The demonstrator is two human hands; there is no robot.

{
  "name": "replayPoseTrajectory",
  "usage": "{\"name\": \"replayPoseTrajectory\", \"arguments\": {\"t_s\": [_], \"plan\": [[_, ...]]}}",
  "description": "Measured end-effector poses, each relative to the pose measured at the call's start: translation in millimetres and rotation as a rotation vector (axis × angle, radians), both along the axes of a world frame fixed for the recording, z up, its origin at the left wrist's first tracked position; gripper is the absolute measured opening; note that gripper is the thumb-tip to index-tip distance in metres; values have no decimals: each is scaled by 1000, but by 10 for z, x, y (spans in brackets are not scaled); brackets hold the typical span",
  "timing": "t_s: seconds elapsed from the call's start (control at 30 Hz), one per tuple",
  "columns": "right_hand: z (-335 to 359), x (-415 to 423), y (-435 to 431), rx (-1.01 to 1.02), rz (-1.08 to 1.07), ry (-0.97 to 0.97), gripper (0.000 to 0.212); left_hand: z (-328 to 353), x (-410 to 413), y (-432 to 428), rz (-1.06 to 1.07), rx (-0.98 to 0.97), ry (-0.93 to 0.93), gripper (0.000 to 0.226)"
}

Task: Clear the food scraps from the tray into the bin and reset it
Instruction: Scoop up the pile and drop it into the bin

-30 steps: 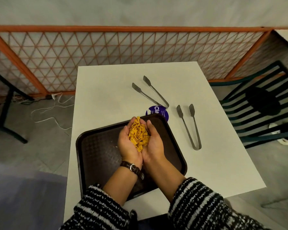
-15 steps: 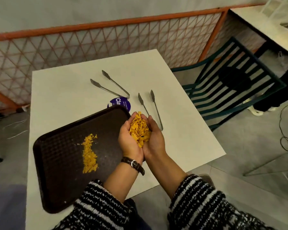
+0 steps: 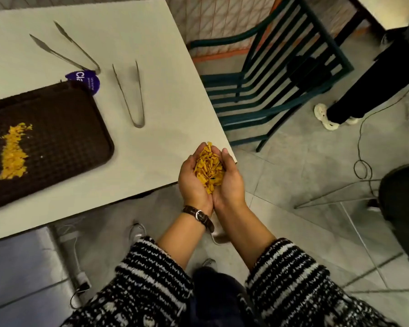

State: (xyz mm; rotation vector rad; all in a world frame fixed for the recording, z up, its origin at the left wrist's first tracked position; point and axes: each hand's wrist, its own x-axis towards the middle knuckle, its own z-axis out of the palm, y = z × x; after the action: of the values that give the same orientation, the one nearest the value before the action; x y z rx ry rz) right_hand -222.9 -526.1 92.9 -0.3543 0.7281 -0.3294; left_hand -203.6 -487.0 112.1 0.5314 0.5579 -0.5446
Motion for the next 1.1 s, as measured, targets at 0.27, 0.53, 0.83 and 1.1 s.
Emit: {"name": "replayPoseTrajectory", "arguments": {"t_s": [0.27, 0.53, 0.83, 1.1], "plan": [[-774, -744, -493, 37, -223, 82, 32, -764, -612, -568, -280, 190, 48, 38], [-2255, -1139, -794, 126, -418, 193, 26, -2296, -932, -948, -481, 303, 89, 31], [-4253, -1309, -1027, 234, -531, 348, 39, -4319, -1007, -1230, -670, 416, 178, 33], [-4853, -1413, -1213, 273, -321, 572, 47, -5009, -981, -1277, -943, 744, -97, 38]]}}
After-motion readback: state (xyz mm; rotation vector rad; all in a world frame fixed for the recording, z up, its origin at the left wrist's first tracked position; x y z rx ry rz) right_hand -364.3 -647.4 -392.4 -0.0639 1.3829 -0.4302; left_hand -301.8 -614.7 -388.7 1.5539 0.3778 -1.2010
